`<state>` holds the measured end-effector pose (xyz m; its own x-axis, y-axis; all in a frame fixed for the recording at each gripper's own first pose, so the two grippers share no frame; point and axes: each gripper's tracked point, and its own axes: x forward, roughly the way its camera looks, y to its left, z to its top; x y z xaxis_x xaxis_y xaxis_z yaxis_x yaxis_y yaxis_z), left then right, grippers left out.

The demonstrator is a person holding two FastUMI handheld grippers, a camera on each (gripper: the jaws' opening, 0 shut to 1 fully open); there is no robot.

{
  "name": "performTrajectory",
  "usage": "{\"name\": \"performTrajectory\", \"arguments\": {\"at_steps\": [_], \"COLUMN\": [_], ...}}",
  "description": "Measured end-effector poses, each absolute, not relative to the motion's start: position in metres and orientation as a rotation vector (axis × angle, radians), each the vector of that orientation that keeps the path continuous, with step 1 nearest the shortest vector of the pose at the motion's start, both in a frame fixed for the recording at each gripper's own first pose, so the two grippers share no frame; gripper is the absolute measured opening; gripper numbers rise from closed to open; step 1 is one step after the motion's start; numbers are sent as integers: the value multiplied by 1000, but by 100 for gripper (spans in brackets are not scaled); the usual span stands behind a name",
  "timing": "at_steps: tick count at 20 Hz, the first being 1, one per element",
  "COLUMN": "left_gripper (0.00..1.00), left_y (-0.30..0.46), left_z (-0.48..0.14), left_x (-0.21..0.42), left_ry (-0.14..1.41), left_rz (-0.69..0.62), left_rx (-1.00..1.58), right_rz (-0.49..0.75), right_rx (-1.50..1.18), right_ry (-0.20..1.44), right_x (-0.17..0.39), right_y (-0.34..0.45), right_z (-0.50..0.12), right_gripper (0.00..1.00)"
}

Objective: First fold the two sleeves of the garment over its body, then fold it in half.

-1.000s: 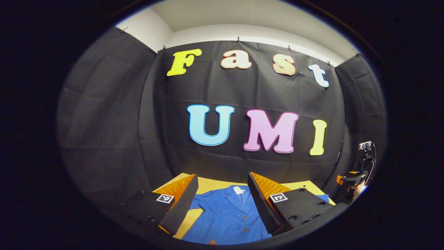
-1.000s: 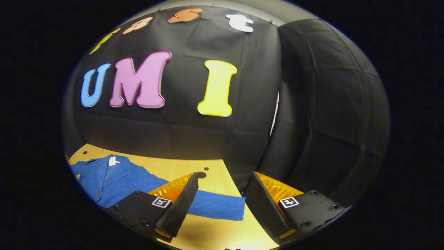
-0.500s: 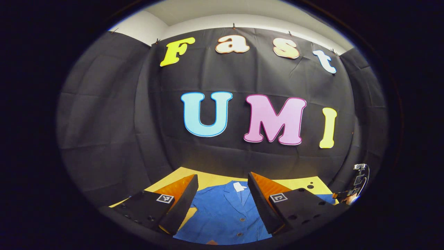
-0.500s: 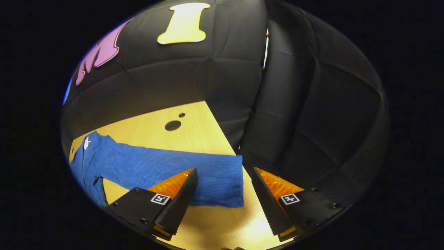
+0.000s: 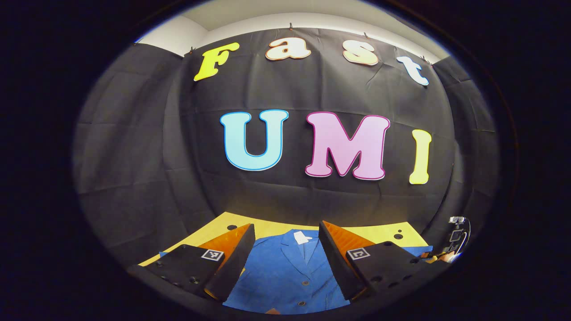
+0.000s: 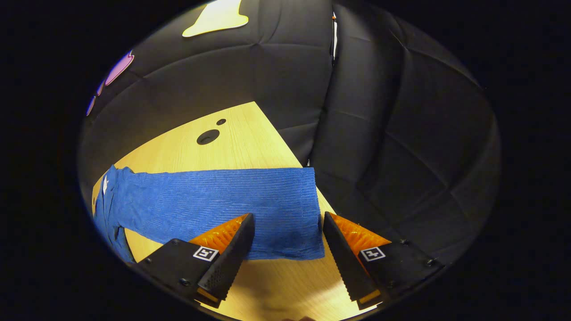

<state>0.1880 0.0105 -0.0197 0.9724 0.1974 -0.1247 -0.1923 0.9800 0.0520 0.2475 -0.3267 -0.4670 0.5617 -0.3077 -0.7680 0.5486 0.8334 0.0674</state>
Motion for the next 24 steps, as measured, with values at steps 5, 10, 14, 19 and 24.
{"name": "performTrajectory", "arguments": {"at_steps": [5,10,14,19,24], "left_gripper": [82,82,82,83,83], "left_y": [25,44,57,60,72], "left_z": [-21,-23,-24,-21,-24], "left_x": [185,172,164,165,158], "left_ry": [132,137,145,125,109], "left_rz": [196,241,262,247,180], "left_rx": [43,31,49,-6,-44], "right_rz": [-505,-530,-522,-555,-566], "right_rx": [341,365,367,414,379], "right_ry": [832,821,799,671,592], "right_x": [260,269,270,287,289], "right_y": [-309,-301,-297,-301,-286], "right_z": [-466,-465,-453,-415,-362], "right_gripper": [37,4,4,3,3]}}
